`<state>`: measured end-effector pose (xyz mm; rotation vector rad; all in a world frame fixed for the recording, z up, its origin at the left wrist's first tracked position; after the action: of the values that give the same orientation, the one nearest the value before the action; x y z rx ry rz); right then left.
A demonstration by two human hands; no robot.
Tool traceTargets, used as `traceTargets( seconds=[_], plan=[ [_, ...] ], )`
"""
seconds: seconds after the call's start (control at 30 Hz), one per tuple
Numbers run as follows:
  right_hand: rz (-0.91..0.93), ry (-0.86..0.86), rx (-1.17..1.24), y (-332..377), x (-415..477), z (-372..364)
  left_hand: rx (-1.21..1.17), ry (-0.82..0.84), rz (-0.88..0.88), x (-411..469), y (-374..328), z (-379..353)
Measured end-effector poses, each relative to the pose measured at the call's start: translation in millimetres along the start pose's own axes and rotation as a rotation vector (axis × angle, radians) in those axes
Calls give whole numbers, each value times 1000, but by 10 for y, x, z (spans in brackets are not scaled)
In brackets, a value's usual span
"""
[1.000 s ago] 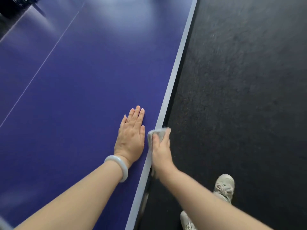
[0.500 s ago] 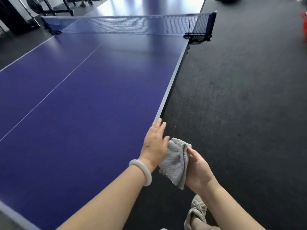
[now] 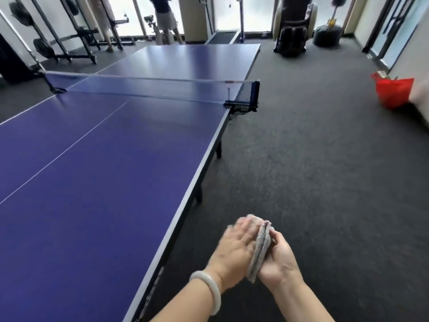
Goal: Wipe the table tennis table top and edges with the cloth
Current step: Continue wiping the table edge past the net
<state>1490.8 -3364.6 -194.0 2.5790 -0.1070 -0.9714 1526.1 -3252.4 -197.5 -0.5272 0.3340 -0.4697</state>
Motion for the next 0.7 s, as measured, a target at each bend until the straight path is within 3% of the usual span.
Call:
traceTargets(
  seconds=[0.03,0.07,0.1,0.2,0.5,0.7],
  plan=[
    [26,-8,-6,239,81,-20,108,-130,43,206,-12,17],
    [56,-25,-23,493,168,-31,228,-157,158,423,-48,78],
    [81,-43,-40,752,262,-42,235,-93,300,609,-97,149],
    [96,-91,-118,1397,535,-126,74,-82,401,1074,-315,290],
    [122,-104,-294,2195,1516,-959,-217,-93,478,2228,-608,591],
    [161,-102,-511,2610,2500,-1530,-106,-33,476,3449,-383,894]
  ],
)
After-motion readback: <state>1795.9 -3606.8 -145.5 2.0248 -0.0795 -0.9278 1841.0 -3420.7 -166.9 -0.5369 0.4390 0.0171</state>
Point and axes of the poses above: each hand's wrist, its own x-axis towards the middle knuckle, its own z-axis out of the back of the hand, y = z × x, the point moved 1 cm from there along x, towards the middle knuckle, and after that the axes turned 13 degrees about z, right-handed, at the moved point
